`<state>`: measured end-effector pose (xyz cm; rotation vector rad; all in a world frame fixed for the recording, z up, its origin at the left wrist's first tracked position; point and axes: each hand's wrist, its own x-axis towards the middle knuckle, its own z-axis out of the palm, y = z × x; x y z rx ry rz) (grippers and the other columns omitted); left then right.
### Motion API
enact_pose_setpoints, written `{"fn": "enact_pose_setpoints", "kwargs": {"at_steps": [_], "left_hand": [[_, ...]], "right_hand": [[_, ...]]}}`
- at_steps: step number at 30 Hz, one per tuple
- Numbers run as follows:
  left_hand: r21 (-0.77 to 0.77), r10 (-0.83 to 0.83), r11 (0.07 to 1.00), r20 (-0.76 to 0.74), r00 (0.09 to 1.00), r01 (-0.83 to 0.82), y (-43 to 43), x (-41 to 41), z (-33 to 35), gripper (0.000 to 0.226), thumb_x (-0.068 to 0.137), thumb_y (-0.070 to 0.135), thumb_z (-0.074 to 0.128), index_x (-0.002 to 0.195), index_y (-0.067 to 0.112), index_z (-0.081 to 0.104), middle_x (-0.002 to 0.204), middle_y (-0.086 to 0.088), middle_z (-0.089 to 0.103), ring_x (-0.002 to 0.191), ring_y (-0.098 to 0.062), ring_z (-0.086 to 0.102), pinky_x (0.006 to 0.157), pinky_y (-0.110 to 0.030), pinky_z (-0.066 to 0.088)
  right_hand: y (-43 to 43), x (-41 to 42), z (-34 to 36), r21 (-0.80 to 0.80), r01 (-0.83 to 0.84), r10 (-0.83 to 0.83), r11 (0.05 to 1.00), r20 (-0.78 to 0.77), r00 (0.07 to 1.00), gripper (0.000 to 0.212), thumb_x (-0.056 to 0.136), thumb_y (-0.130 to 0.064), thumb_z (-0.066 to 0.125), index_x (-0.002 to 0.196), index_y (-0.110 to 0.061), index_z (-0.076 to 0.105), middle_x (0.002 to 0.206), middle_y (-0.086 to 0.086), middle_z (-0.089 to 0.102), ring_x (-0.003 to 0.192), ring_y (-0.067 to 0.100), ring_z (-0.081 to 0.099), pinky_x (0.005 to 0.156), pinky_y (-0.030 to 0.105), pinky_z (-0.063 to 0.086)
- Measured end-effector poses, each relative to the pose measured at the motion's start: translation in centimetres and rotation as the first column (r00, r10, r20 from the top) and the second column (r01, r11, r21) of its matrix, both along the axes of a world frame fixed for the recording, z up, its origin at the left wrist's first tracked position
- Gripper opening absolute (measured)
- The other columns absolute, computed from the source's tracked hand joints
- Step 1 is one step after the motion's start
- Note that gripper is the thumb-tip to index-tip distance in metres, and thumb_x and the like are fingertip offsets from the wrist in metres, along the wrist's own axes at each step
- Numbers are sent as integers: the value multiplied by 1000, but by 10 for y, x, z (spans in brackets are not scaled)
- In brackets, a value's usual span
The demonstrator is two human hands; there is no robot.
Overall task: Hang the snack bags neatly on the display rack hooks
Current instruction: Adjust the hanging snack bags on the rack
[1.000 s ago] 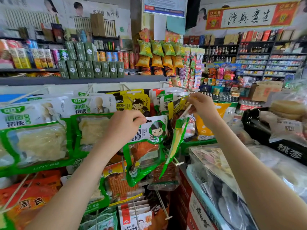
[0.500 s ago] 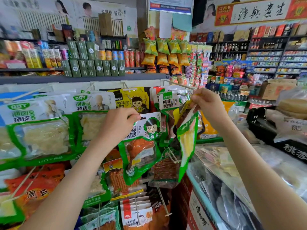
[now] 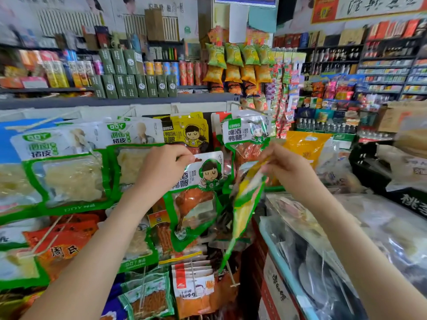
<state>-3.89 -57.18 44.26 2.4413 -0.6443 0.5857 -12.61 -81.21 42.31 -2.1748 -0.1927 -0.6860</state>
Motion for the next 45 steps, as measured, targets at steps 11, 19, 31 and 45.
{"fn": "enact_pose_setpoints", "kwargs": {"at_steps": [11, 19, 31, 45], "left_hand": [[-35, -122, 992, 57, 991, 124, -10, 0, 11, 21, 93, 29, 54, 93, 19, 72, 60, 19, 55, 36, 4, 43, 48, -21, 32], [11, -320, 947, 114, 940, 321, -62, 9, 36, 25, 93, 33, 54, 90, 17, 72, 77, -3, 71, 53, -12, 56, 53, -24, 40], [-41, -371, 924, 143, 918, 380, -137, 40, 46, 30, 94, 32, 51, 72, 15, 61, 64, -15, 64, 50, -24, 51, 60, -37, 48], [-105, -359, 923, 112, 927, 370, -149, 65, 41, 23, 92, 27, 54, 82, 18, 72, 67, -10, 67, 52, -24, 55, 52, -30, 43]], "right_hand": [[1, -5, -14, -236, 327, -245, 915, 321, 915, 7, 78, -17, 58, 81, -13, 64, 82, -19, 40, 86, 25, 39, 77, 19, 23], [-16, -33, 4, -214, 296, -238, 931, 260, 936, 14, 73, -35, 58, 83, -41, 51, 82, -1, 59, 99, 6, 39, 89, 29, 20], [-50, -97, 40, -8, 262, -248, 965, 297, 922, 14, 71, -31, 62, 70, -45, 62, 73, -21, 57, 74, -1, 49, 66, 10, 39], [-41, -85, 45, 16, 303, -298, 953, 231, 926, 22, 73, -19, 63, 64, -39, 63, 76, 7, 57, 78, -3, 48, 71, 8, 36]]}}
